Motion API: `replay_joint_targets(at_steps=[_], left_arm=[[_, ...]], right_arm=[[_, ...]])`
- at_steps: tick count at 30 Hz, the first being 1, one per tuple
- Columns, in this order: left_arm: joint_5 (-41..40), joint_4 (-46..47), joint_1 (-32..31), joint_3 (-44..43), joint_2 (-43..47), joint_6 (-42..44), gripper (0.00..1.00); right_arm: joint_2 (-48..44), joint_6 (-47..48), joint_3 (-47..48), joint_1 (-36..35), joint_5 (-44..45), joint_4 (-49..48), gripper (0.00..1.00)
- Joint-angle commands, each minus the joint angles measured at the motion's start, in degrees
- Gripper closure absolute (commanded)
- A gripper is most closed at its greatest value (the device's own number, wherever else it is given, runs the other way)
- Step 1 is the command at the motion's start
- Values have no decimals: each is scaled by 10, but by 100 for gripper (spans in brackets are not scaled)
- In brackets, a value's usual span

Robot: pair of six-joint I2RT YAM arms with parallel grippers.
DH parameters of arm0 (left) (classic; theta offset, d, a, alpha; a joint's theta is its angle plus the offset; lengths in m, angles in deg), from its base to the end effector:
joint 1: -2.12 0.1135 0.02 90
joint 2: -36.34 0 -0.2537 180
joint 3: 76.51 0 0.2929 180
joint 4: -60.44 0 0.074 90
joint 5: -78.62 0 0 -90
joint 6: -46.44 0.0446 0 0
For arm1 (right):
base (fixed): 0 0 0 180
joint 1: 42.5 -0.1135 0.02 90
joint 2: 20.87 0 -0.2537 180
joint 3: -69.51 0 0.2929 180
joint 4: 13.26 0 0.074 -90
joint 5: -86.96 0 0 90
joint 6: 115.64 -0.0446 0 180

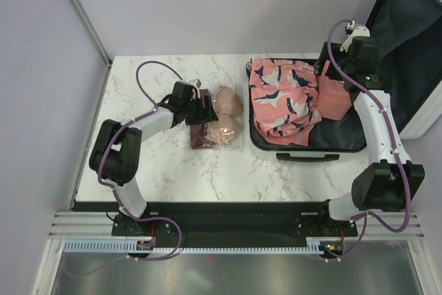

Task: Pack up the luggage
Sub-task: Pick up the clothes at the center of the board.

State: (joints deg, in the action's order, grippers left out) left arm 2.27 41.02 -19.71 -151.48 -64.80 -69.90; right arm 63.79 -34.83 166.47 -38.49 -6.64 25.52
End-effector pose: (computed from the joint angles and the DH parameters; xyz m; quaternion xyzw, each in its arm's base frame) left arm 0.3804 -0.1637 0.1494 0.0087 0.9203 -0.2536 0.2977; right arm 0.3879 -0.0244 0.3757 0.0813 0.8461 0.0505 0.5244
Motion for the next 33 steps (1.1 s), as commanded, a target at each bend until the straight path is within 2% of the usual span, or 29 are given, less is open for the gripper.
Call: replay_joint_targets(at_steps=[1,3,5,7,8,13,16,19,22,24,26,29,33], left_arm=[[12,7,-2,-16,-16,-19,22],[15,7,-2,-22,-27,-27,31],[23,7,-2,-30,-31,-37,48],[31,7,-1,-35,-32,-45,57],[35,7,-2,-40,-31,-46,65],[50,8,-1,-50,-1,-51,74],[59,7,-1,-51,13,-51,88],[53,-3,-1,-45,41,-49,95],[44,-16,-1,-40,58,-34,94],[38,-22,-1,-34,67,-27,90],[38,-29,-1,-32,66,-24,78],[52,-30,-1,-26,53,-34,71],[44,-32,-1,-15,36,-49,69]], right_arm=[[-17,2,6,-1,6,0,14],[-16,2,6,-1,6,1,14],[-16,1,8,0,5,2,13],[-16,2,9,-1,4,2,13],[-15,1,11,-1,4,2,13],[-11,0,11,-1,0,4,13],[-6,-2,9,-1,-4,2,13],[-2,-2,11,-1,-9,2,13],[4,-4,11,-1,-13,0,13],[9,-4,12,-3,-19,-2,13],[14,-6,12,-4,-25,-3,14],[20,-8,13,-8,-33,-7,13],[24,-10,15,-10,-36,-6,14]])
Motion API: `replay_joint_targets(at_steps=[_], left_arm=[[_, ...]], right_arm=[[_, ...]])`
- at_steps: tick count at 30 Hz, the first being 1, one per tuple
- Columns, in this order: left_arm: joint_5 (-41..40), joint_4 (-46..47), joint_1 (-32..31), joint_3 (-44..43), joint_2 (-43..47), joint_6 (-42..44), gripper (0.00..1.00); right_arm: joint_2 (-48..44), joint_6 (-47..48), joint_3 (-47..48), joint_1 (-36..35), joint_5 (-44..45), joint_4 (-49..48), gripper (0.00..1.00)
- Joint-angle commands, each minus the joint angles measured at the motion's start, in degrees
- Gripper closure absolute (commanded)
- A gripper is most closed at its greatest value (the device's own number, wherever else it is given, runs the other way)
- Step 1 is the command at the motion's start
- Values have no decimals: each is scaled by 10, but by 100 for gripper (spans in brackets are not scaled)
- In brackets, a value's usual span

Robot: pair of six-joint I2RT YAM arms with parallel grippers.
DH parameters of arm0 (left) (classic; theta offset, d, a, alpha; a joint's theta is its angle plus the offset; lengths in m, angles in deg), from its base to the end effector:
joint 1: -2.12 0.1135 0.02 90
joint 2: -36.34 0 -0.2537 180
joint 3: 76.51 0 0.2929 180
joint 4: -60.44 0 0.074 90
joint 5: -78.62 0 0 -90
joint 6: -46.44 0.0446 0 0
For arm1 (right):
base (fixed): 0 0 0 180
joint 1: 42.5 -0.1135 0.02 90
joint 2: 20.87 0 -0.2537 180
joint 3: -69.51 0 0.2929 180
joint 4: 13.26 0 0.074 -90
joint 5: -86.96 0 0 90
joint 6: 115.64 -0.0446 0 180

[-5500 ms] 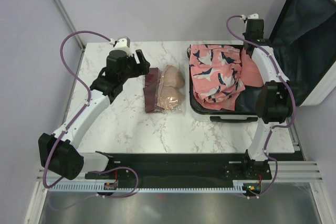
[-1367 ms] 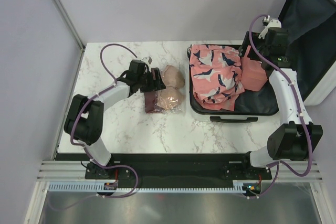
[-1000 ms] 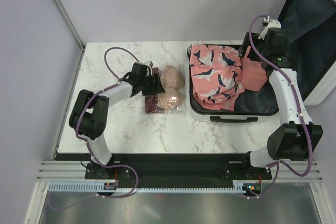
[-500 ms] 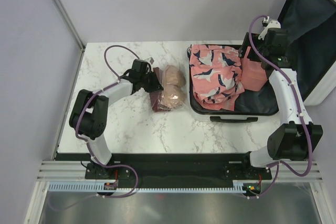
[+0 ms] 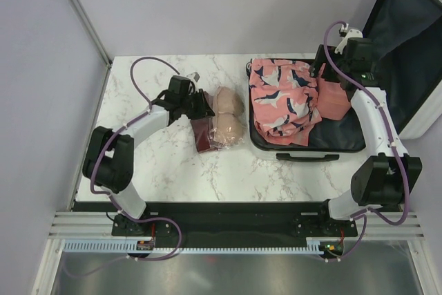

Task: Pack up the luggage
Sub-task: Pick up the clothes at the center of the board.

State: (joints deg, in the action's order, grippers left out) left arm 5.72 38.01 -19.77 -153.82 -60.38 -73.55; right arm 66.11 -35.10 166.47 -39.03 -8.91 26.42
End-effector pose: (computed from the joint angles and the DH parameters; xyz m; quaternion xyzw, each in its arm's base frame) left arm 0.3782 -0.1661 0.1903 -0.0033 0.9049 -0.2986 0.3035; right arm 0.3975 -0.0195 0.3590 0.0717 0.8610 0.0704 0.4986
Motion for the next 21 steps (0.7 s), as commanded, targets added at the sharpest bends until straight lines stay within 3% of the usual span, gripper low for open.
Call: replay_joint_targets(at_steps=[1,11,21], left_arm=[[9,-1,-1,11,-11,-11,69],[-49,-23,-1,12,-34,-7,62],[-25,14,-1,-3,-63,-8,62]], right_arm=[[0,-7,15,-6,-15,-15,13],[-1,-6,12,-7,-15,-14,13],[-4,-3,12,-8,-12,-9,13]])
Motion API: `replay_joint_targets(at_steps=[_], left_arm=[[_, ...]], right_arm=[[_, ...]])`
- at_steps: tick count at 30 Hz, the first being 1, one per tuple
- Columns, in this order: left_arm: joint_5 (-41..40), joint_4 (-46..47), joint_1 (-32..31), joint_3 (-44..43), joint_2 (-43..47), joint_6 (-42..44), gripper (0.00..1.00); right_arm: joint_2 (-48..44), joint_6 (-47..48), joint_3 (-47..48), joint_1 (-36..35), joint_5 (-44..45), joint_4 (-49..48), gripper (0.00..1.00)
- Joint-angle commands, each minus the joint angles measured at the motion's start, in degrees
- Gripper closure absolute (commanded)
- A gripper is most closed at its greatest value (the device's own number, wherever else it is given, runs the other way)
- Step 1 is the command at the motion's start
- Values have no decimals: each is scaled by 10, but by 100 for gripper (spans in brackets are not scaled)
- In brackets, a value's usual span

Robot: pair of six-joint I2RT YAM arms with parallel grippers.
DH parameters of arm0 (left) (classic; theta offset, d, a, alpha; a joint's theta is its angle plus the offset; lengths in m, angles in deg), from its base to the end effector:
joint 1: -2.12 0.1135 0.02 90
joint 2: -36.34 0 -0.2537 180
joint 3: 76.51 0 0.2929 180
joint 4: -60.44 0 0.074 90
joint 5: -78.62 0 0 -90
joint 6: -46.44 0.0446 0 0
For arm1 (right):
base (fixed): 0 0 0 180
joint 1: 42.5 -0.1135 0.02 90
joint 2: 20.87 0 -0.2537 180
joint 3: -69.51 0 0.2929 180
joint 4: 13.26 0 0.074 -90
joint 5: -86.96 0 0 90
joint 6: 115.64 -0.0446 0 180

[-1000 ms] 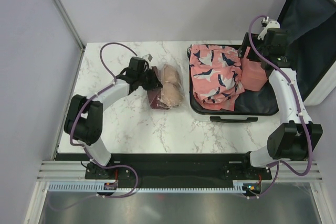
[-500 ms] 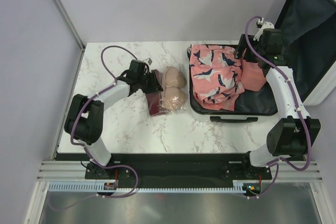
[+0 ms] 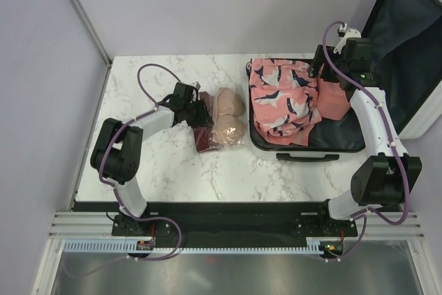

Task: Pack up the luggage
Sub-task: Pick up the clothes at the center of the board.

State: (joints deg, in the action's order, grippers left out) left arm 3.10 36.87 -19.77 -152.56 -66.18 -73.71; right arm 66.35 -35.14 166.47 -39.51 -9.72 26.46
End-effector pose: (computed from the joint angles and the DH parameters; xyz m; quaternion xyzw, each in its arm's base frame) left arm 0.3786 -0.1641 0.1408 -0.0242 0.9330 -0.2551 0.2527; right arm 0.3986 -0.0156 0.3573 0.0651 0.8625 0.0787 0.4956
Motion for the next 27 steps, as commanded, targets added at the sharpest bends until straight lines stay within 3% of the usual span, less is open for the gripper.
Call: replay_joint_targets(at_steps=[1,27], left_arm=[[4,27,-1,-23,-7,-7,62],[52,83,-8,-36,-14,-27,61]], right_arm=[[-8,-1,12,-3,-3,-7,13],[-6,4,-1,-4,2,-3,13]])
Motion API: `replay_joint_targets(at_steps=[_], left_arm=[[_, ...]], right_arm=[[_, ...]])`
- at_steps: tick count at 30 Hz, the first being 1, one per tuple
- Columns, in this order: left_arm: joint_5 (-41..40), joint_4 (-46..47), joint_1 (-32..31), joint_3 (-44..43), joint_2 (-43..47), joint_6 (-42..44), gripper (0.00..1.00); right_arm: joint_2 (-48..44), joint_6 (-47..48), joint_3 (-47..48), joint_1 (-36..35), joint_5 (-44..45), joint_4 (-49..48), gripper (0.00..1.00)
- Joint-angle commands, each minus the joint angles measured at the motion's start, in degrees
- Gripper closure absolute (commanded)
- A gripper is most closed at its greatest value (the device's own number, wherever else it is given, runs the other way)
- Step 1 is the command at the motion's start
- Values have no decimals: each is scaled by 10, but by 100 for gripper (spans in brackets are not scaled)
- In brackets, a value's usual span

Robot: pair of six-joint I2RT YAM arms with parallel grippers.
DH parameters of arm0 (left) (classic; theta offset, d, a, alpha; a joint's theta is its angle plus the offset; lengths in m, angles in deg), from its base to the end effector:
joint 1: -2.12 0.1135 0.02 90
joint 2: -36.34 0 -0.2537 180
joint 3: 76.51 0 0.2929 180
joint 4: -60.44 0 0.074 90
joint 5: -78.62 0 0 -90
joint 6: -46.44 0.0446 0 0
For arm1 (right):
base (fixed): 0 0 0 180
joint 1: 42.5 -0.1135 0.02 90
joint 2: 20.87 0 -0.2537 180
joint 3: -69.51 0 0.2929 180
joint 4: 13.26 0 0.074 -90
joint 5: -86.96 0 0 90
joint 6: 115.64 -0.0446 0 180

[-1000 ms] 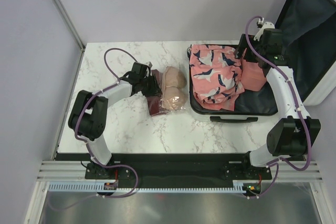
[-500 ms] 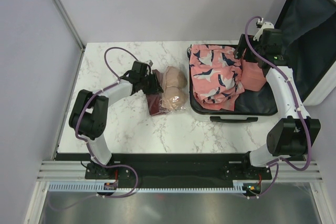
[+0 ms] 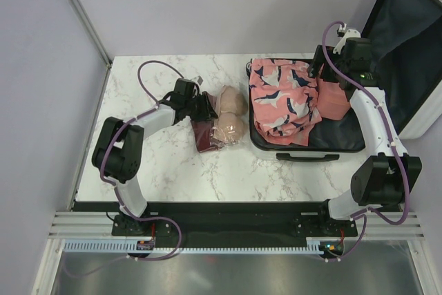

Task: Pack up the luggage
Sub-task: Pick up the clothes at the center of the board.

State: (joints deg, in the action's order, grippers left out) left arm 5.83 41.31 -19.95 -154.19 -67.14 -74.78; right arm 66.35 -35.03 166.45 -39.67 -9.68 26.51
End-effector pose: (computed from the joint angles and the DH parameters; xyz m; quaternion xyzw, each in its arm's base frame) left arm 0.3893 -0.1721 0.1504 -0.0157 0.9149 -0.2935 0.2767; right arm 0.3986 -0.0145 0.3571 0.0633 0.8630 0.0786 0.4951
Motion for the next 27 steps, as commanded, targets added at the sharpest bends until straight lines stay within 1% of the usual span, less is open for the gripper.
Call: replay_joint_targets(at_steps=[1,13,14,18,19,23,25,27], left_arm=[[26,39,-6,-22,-8,-17,61],[26,37,-10,-43,-48,-2,63],[29,37,-10,-45,-52,-2,65],[45,55,-15,-53,-47,3,91],[37,53,-16,-54,-42,5,98],[21,62,-17,-51,12,22,98],[28,65,-17,-51,47,38,98],[37,71,-16,-45,69,61,98]], right_arm=[[-6,2,0,-4,2,-3,13],[-11,5,-1,-5,2,-1,13],[-11,5,-1,-5,2,0,13],[-13,3,-2,-5,-2,2,13],[-13,3,-1,-7,-5,3,13],[-10,9,5,-10,-47,4,13],[3,16,17,-10,-127,4,13],[19,17,34,-13,-183,4,13]])
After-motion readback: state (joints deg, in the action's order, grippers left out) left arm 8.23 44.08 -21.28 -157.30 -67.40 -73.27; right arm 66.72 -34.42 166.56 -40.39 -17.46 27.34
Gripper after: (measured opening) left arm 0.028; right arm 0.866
